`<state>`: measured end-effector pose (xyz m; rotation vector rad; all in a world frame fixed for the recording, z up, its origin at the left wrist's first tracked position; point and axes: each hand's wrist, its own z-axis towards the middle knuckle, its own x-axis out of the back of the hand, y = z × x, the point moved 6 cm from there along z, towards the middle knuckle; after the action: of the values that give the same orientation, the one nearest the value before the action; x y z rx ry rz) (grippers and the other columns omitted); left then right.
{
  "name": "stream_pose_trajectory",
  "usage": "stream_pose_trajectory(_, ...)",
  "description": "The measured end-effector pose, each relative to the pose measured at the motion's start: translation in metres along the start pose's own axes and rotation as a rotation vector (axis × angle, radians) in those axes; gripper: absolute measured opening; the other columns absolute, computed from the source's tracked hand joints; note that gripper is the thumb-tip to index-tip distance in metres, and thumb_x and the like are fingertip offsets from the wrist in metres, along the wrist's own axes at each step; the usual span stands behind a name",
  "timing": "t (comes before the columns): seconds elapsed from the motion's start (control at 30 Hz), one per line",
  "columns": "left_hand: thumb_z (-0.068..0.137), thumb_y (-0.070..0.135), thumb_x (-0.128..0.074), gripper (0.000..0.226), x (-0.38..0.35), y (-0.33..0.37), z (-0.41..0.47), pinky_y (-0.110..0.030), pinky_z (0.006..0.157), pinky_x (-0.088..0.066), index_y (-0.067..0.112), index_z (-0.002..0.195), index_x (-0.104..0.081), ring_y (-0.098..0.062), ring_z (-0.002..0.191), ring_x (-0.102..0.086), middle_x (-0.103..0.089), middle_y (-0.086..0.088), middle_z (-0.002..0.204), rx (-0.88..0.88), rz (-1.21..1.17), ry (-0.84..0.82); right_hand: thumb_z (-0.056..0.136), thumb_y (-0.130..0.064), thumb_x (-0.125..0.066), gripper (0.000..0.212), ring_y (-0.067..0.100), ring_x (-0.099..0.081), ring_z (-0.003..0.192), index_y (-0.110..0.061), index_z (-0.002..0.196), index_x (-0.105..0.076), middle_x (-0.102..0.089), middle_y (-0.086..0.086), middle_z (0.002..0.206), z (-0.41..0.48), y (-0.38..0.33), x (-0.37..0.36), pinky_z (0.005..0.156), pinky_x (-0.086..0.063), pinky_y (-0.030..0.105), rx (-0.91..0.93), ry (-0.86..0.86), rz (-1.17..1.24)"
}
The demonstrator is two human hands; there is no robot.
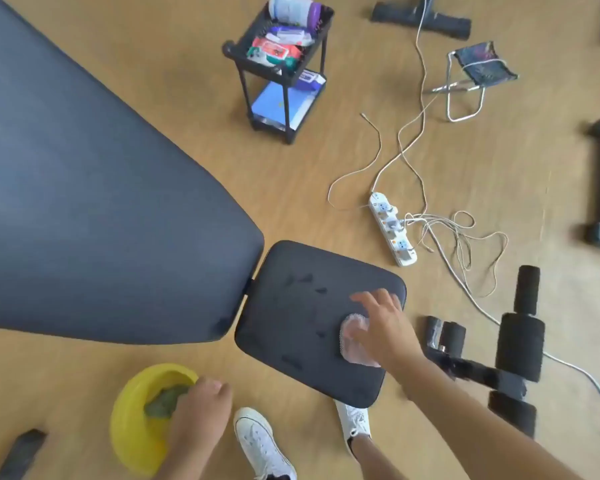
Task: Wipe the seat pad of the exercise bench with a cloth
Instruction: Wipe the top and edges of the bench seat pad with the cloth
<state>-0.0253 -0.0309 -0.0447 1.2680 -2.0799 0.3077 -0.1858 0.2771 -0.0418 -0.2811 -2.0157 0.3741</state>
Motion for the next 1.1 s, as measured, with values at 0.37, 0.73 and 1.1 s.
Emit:
stream_pose_trajectory(0.37, 0.081, 0.061, -0.061, 0.079, -0.072, 0.018, 0.093, -0.054, 0.095, -0.06, 0.02, 0.148, -0.048, -0.032, 0.111, -0.074, -0.078, -0.003, 0.119, -0.059, -0.411, 0.029, 0.09, -0.005, -0.074, 0.031, 0.019, -0.056, 0.116, -0.02, 0.117, -0.075, -0.057, -0.007, 0.119, -0.042, 0.076, -0.089, 0.093, -0.036, 0.009, -0.515, 0.486, 0.429)
stream_pose_trajectory(0.73, 0.069, 0.024, -0.092, 0.046, -0.061, 0.032, 0.124, -0.051, 0.069, -0.067, 0.027, 0.105, -0.063, -0.037, 0.09, -0.078, -0.078, -0.015, 0.103, 0.037, -0.533, 0.023, 0.087, -0.029, -0.077, 0.023, 0.015, -0.053, 0.079, -0.007, 0.079, -0.075, -0.043, -0.01, 0.064, 0.088, 0.031, -0.029, 0.074, -0.046, 0.024, -0.177, 0.481, 0.449)
stream_pose_trajectory(1.1, 0.072, 0.014, -0.094, 0.078, -0.05, 0.046, 0.129, -0.037, 0.064, -0.067, 0.002, 0.141, -0.06, -0.037, 0.09, -0.078, -0.068, -0.018, 0.13, 0.083, -0.468, -0.091, 0.087, -0.028, -0.064, 0.026, 0.032, -0.056, 0.078, -0.005, 0.088, -0.077, -0.06, 0.012, 0.072, 0.094, 0.016, -0.04, 0.068, -0.037, 0.023, -0.084, 0.518, 0.292)
